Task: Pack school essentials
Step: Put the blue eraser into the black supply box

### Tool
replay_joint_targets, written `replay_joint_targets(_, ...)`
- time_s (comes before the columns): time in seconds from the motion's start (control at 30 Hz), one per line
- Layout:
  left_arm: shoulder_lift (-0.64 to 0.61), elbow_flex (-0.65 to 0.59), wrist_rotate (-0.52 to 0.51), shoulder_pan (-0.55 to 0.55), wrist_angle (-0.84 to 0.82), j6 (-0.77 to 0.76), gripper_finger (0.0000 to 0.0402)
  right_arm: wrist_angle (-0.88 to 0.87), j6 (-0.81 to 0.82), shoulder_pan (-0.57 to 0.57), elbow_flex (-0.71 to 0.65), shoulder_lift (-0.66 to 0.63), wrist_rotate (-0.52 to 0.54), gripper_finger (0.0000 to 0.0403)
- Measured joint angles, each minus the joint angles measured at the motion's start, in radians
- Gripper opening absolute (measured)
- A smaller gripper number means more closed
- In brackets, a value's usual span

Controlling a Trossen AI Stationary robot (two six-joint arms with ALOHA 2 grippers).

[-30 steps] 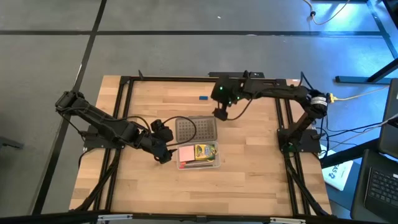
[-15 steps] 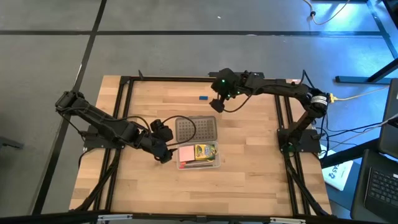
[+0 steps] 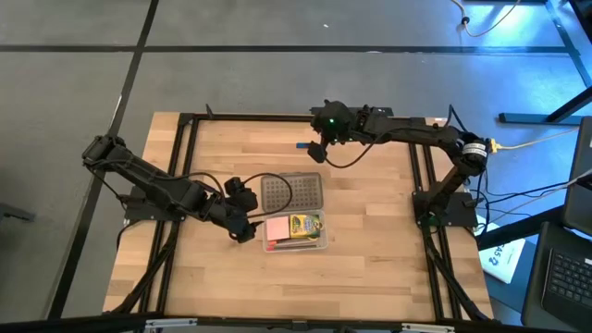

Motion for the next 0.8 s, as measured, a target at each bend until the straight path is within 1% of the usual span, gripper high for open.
replay_joint_targets(0.23,0.000,0.000,0.000,0.000,0.000,0.000,0.0394,-0.001,-0.003,0.005,0.000,0.000,0.066,0.0388)
replay_joint_targets(0.47,0.000,0.000,0.000,0.000,0.000,0.000,0.0394,-0.002,0.003,0.005,0.000,0.000,0.061,0.0388)
replay_joint_targets(0.6,0.000,0.000,0.000,0.000,0.000,0.000,0.0394,-0.001,0.051,0.005,0.000,0.000,0.050,0.0388)
replay_joint_targets(0.7,0.000,0.000,0.000,0.000,0.000,-0.001,0.0394,-0.003,0.054,0.005,0.000,0.000,0.043,0.0388)
replay_joint_targets(0.8,0.000,0.000,0.000,0.000,0.000,-0.001,0.0394,-0.004,0.061,0.005,0.000,0.000,0.042,0.0381)
